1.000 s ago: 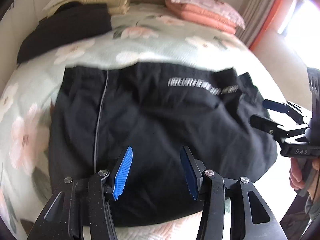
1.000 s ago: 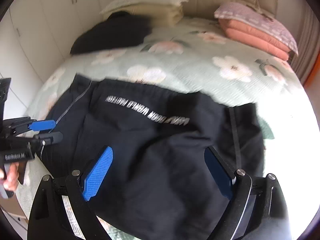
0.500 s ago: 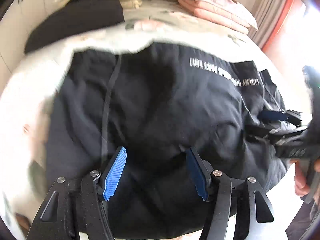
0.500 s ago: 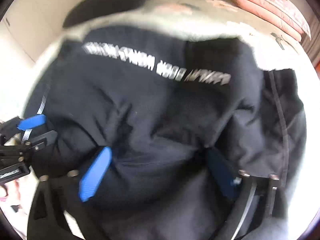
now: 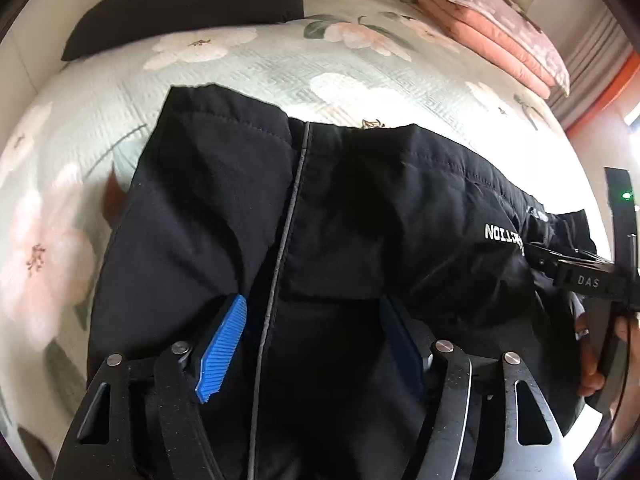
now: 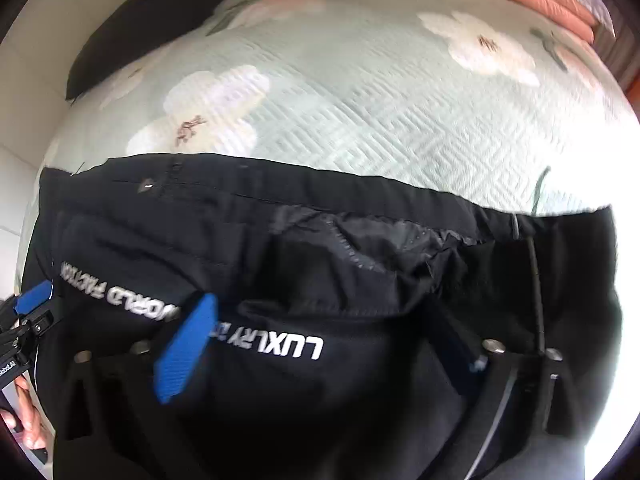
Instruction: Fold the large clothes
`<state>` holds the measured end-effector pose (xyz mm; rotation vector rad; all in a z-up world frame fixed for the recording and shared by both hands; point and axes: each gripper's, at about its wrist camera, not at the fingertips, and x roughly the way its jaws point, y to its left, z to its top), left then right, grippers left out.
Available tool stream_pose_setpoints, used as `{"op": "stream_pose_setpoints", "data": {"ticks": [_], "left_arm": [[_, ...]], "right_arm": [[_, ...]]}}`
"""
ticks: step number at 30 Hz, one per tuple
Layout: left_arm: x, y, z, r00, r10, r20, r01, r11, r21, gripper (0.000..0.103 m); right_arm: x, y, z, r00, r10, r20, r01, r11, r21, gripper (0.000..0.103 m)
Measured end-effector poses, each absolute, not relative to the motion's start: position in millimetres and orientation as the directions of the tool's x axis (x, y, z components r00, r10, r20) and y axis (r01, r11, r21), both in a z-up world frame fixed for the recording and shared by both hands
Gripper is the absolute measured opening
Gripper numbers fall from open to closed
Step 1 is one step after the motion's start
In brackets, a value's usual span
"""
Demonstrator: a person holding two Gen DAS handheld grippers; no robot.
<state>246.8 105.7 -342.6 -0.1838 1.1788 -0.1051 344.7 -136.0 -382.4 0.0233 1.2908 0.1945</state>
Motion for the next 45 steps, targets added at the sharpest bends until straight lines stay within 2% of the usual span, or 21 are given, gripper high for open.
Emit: {"op": "stream_pose_setpoints", "data": {"ticks": [8, 12, 15, 17, 21, 28, 33, 36, 38, 42, 45], "left_arm": [[241.2, 105.4, -340.6, 0.365, -0.244, -0.898, 0.043, 0.968, -0.246, 0.076], [237.3, 115.5, -322.2, 0.365, -0.239, -0.9, 0.059, 0.97, -0.234, 0.076], [213.9, 125.2, -296.3, 0.423, -0.221, -0.879, 0.112, 0.975, -0.191, 0.076], [200.0, 134.9, -283.4, 0.441, -0.178, -0.88, 0.129, 0.983, -0.134, 0.076], [195.3, 160.8, -287.6, 0.414, -0.085, -0.906, 0.125, 0.992, -0.036, 0.077], [219.3, 212.5, -334.6, 0.294, -0.308, -0.905, 0.078, 0.951, -0.299, 0.077], [225.1, 206.0, -360.6, 0.235, -0.337, -0.912, 0.139, 0.94, -0.312, 0.077], [228.9, 204.3, -366.4, 0.217, -0.39, -0.895, 0.142, 0.92, -0.366, 0.077], [232.0, 202.6, -371.9, 0.204, -0.408, -0.89, 0.14, 0.912, -0.386, 0.08], [237.5, 206.1, -385.4, 0.193, -0.435, -0.879, 0.12, 0.9, -0.419, 0.098], [241.4, 214.4, -401.6, 0.168, -0.497, -0.851, 0.078, 0.867, -0.491, 0.101]], "right_arm": [[333.0, -154.7, -374.8, 0.303, 0.201, -0.931, -0.13, 0.977, 0.169, 0.103], [305.9, -159.2, -349.7, 0.342, 0.147, -0.928, -0.108, 0.987, 0.116, 0.103], [265.9, -181.9, -310.3, 0.438, 0.153, -0.886, -0.089, 0.988, 0.126, 0.102], [239.1, -200.5, -292.1, 0.466, 0.091, -0.88, -0.073, 0.995, 0.064, 0.103], [199.7, -247.7, -293.0, 0.425, -0.02, -0.905, -0.026, 0.999, -0.034, 0.103], [194.4, -300.8, -339.7, 0.33, 0.115, -0.937, -0.015, 0.993, 0.117, 0.103], [205.9, -309.0, -362.1, 0.297, 0.202, -0.933, -0.075, 0.979, 0.188, 0.103], [209.4, -319.9, -375.7, 0.27, 0.271, -0.924, -0.07, 0.963, 0.262, 0.103], [212.2, -327.6, -384.1, 0.253, 0.313, -0.915, -0.056, 0.949, 0.309, 0.103], [215.3, -330.1, -399.3, 0.232, 0.38, -0.895, -0.037, 0.923, 0.382, 0.103], [224.6, -331.2, -405.9, 0.219, 0.42, -0.88, -0.03, 0.905, 0.425, 0.103]]}}
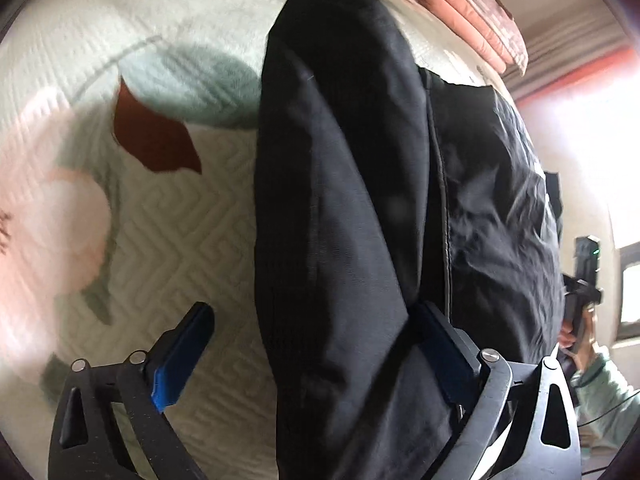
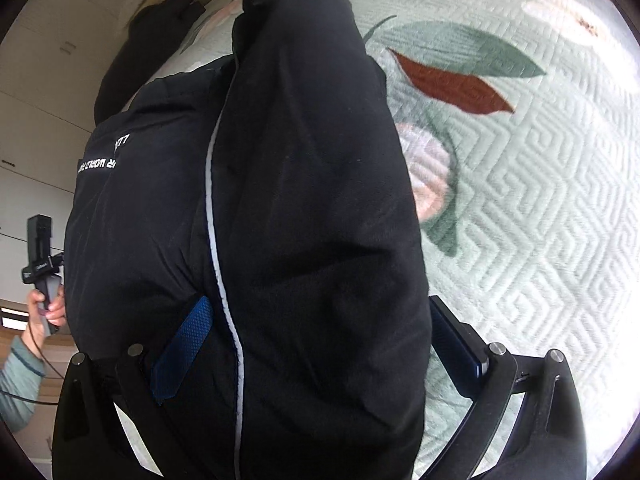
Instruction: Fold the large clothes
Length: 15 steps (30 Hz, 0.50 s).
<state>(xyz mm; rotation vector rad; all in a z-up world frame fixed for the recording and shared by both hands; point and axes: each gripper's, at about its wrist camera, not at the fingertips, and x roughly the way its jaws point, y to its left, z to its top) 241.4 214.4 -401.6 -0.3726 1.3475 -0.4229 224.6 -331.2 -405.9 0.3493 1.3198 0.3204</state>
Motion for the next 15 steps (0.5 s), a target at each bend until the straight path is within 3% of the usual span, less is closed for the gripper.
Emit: {"op": "stream_pose_setpoints", "data": {"ticks": [8, 9, 10, 15], "left_arm": [[249.9, 199.0, -410.6, 0.142, -0.518, -0.844, 0.066, 0.855, -0.514, 0.101], [254.1, 197.5, -409.4, 0.14, -0.526, -0.839, 0.075, 0.85, -0.521, 0.088], [258.6, 190.5, -404.9, 0.135, -0.566, -0.813, 0.094, 0.825, -0.558, 0.059], [255.0, 166.8, -388.0, 0.167, -0.519, -0.838, 0.169, 0.853, -0.494, 0.048]], "right_arm": [[243.6, -316.8, -410.3, 0.2, 0.444, -0.873, -0.072, 0.896, 0.439, 0.103], [244.3, -314.7, -409.5, 0.203, 0.45, -0.87, -0.081, 0.893, 0.443, 0.102], [245.5, -314.2, -411.6, 0.204, 0.467, -0.86, -0.086, 0.884, 0.46, 0.094], [240.5, -320.0, -403.1, 0.233, 0.48, -0.846, -0.093, 0.877, 0.472, 0.074]]}}
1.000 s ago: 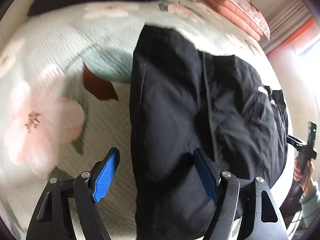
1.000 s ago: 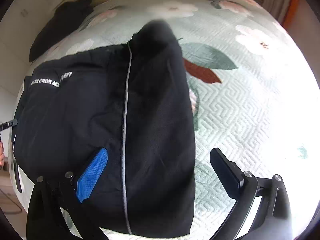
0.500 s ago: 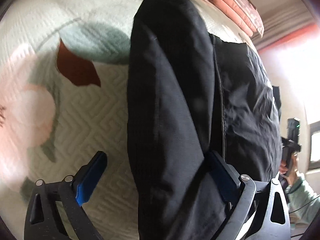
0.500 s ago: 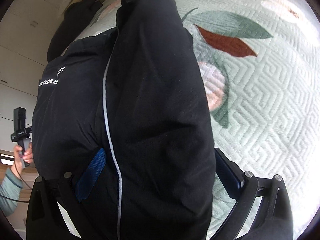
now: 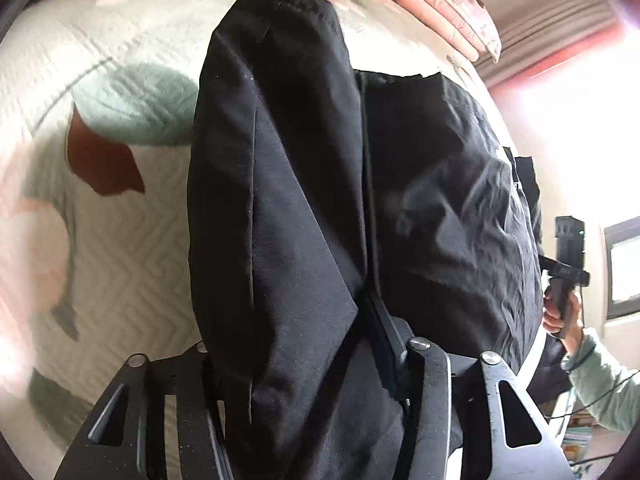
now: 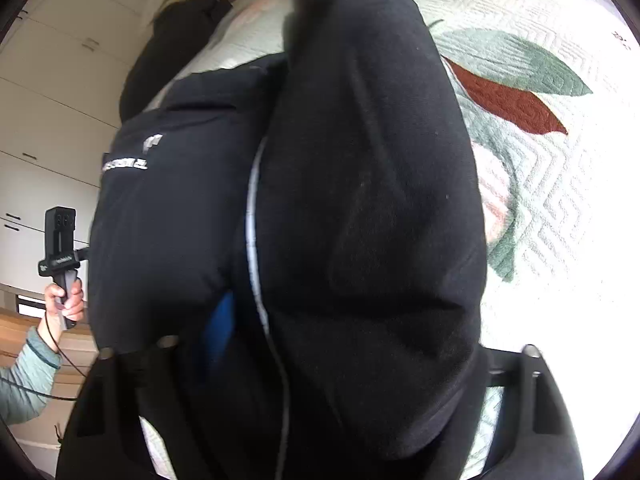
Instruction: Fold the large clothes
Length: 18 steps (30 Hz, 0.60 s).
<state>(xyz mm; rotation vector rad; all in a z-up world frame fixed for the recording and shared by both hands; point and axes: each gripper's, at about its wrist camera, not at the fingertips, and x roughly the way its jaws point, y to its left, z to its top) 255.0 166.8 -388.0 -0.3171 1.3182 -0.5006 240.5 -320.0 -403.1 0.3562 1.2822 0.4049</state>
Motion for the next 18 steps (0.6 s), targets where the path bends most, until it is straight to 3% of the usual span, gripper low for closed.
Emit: {"op": "stream_pose_setpoints", "data": {"ticks": [2, 7, 18], "left_arm": [[250.4, 164.1, -381.3, 0.195, -0.519, -0.832, 0.169, 0.854, -0.493, 0.042], [232.9, 167.3, -363.3, 0.296, -0.568, -0.768, 0.142, 0.821, -0.553, 0.034], [220.7, 154.2, -296.7, 0.39, -0.622, -0.679, 0.266, 0.782, -0.563, 0.028]], "right_arm": [[237.2, -317.5, -394.6, 0.252, 0.469, -0.846, -0.106, 0.883, 0.458, 0.058], [229.1, -321.2, -367.9, 0.297, 0.404, -0.865, -0.156, 0.914, 0.373, 0.04], [200.7, -315.4, -317.1, 0.376, 0.387, -0.842, -0.18, 0.922, 0.343, 0.033]]}}
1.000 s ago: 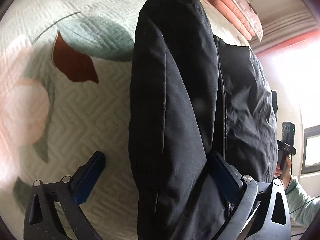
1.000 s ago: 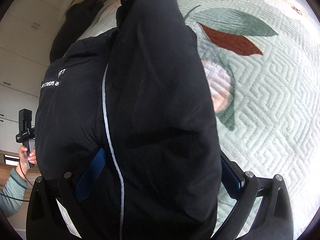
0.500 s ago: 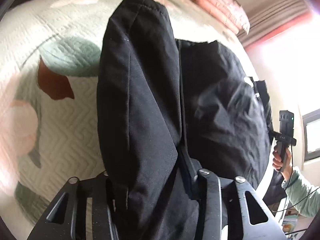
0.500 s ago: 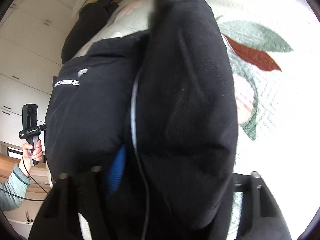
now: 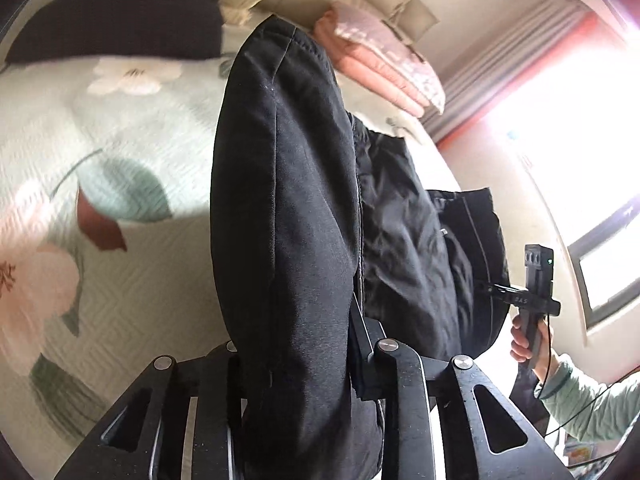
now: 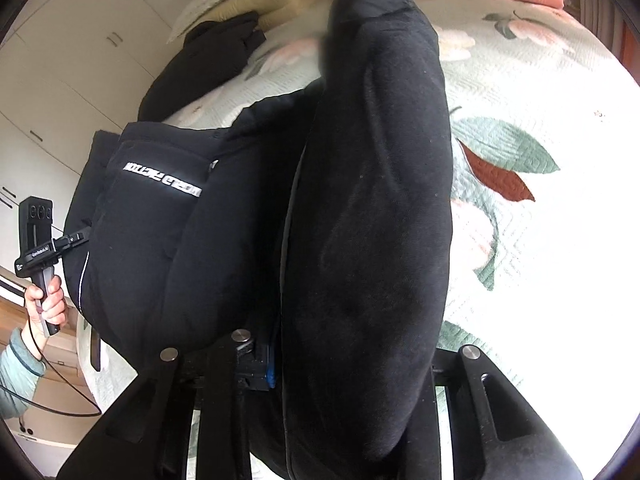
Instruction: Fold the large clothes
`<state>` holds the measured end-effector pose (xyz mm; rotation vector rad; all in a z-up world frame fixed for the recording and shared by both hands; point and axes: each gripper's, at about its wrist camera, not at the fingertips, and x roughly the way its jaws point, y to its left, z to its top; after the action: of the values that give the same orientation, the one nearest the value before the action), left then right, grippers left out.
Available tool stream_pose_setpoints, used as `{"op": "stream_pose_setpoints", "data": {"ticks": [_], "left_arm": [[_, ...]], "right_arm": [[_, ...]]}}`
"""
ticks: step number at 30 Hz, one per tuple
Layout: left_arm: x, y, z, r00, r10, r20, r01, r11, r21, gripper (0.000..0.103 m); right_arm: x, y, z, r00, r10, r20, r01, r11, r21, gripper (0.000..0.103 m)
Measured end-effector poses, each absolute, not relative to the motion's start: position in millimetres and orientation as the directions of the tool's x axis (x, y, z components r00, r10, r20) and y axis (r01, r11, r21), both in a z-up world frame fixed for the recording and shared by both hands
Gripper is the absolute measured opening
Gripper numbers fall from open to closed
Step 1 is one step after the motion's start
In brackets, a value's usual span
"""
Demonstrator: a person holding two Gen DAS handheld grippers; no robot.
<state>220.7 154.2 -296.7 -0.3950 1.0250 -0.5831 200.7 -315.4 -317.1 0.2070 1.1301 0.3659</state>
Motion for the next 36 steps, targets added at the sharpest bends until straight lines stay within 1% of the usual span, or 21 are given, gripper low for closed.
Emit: {"op": "stream_pose_setpoints", "data": {"ticks": [7, 11, 13, 14, 15, 17, 18, 20, 21, 22, 23, 24, 25, 26, 29, 32, 34, 36], "left_arm": [[217.4, 157.5, -270.3, 0.398, -0.674, -0.623, 0.347, 0.739, -0.578, 0.027], [213.1, 146.9, -259.7, 0.398, -0.686, -0.609, 0.386, 0.727, -0.568, 0.027], [210.8, 139.3, -258.4, 0.398, -0.685, -0.61, 0.4, 0.728, -0.557, 0.027], [208.3, 138.4, -260.8, 0.39, -0.685, -0.615, 0.404, 0.727, -0.555, 0.027], [210.2, 135.6, -265.7, 0.389, -0.672, -0.63, 0.399, 0.739, -0.542, 0.027], [213.6, 139.9, -288.5, 0.401, -0.598, -0.694, 0.349, 0.8, -0.488, 0.028], [208.8, 147.4, -298.6, 0.399, -0.576, -0.714, 0.322, 0.817, -0.479, 0.029], [218.2, 168.0, -333.4, 0.355, -0.542, -0.762, 0.211, 0.84, -0.5, 0.031], [219.8, 174.6, -345.1, 0.34, -0.536, -0.773, 0.182, 0.844, -0.505, 0.035], [220.2, 179.4, -354.5, 0.333, -0.525, -0.783, 0.161, 0.85, -0.502, 0.042], [221.4, 184.4, -367.4, 0.319, -0.517, -0.794, 0.133, 0.854, -0.503, 0.045], [221.6, 186.0, -372.9, 0.31, -0.514, -0.8, 0.122, 0.856, -0.503, 0.05], [222.3, 188.4, -381.3, 0.298, -0.515, -0.804, 0.106, 0.855, -0.508, 0.053], [222.4, 190.0, -385.3, 0.294, -0.524, -0.8, 0.095, 0.848, -0.521, 0.055], [230.1, 192.3, -394.6, 0.263, -0.539, -0.8, 0.064, 0.837, -0.543, 0.069], [240.3, 191.9, -406.7, 0.231, -0.57, -0.789, 0.055, 0.817, -0.574, 0.073], [246.0, 192.1, -415.4, 0.198, -0.602, -0.773, 0.037, 0.793, -0.608, 0.077], [250.6, 192.8, -426.2, 0.165, -0.657, -0.736, 0.013, 0.747, -0.664, 0.077]], "right_arm": [[174.9, -314.0, -286.0, 0.42, 0.352, -0.836, -0.187, 0.935, 0.3, 0.026], [164.0, -315.3, -267.6, 0.42, 0.337, -0.843, -0.194, 0.94, 0.279, 0.02], [163.4, -318.4, -264.7, 0.413, 0.372, -0.831, -0.204, 0.927, 0.314, 0.016], [162.8, -316.6, -266.2, 0.399, 0.364, -0.842, -0.214, 0.929, 0.301, 0.016], [164.6, -315.0, -274.4, 0.378, 0.334, -0.863, -0.216, 0.939, 0.269, 0.018], [172.5, -320.6, -296.5, 0.326, 0.324, -0.888, -0.176, 0.944, 0.279, 0.033], [175.9, -327.3, -306.7, 0.319, 0.314, -0.894, -0.15, 0.948, 0.28, 0.037], [183.5, -351.3, -323.6, 0.328, 0.276, -0.904, -0.074, 0.961, 0.266, 0.05], [185.2, -359.6, -327.9, 0.324, 0.279, -0.904, -0.051, 0.959, 0.278, 0.055], [186.7, -369.7, -333.0, 0.317, 0.295, -0.902, -0.035, 0.953, 0.3, 0.063], [188.3, -375.2, -337.1, 0.311, 0.295, -0.903, -0.042, 0.954, 0.297, 0.073], [190.9, -379.0, -342.1, 0.301, 0.277, -0.913, -0.05, 0.96, 0.275, 0.079], [194.4, -383.3, -347.3, 0.288, 0.267, -0.92, -0.057, 0.963, 0.262, 0.087], [198.5, -388.5, -352.5, 0.272, 0.292, -0.917, -0.063, 0.956, 0.286, 0.09], [213.4, -402.6, -374.3, 0.216, 0.417, -0.883, -0.042, 0.908, 0.418, 0.094], [230.4, -408.7, -397.1, 0.162, 0.497, -0.853, -0.047, 0.867, 0.496, 0.1], [237.4, -407.6, -409.7, 0.136, 0.554, -0.821, -0.055, 0.832, 0.552, 0.101], [243.8, -408.3, -416.3, 0.143, 0.586, -0.797, -0.061, 0.809, 0.584, 0.101]]}}
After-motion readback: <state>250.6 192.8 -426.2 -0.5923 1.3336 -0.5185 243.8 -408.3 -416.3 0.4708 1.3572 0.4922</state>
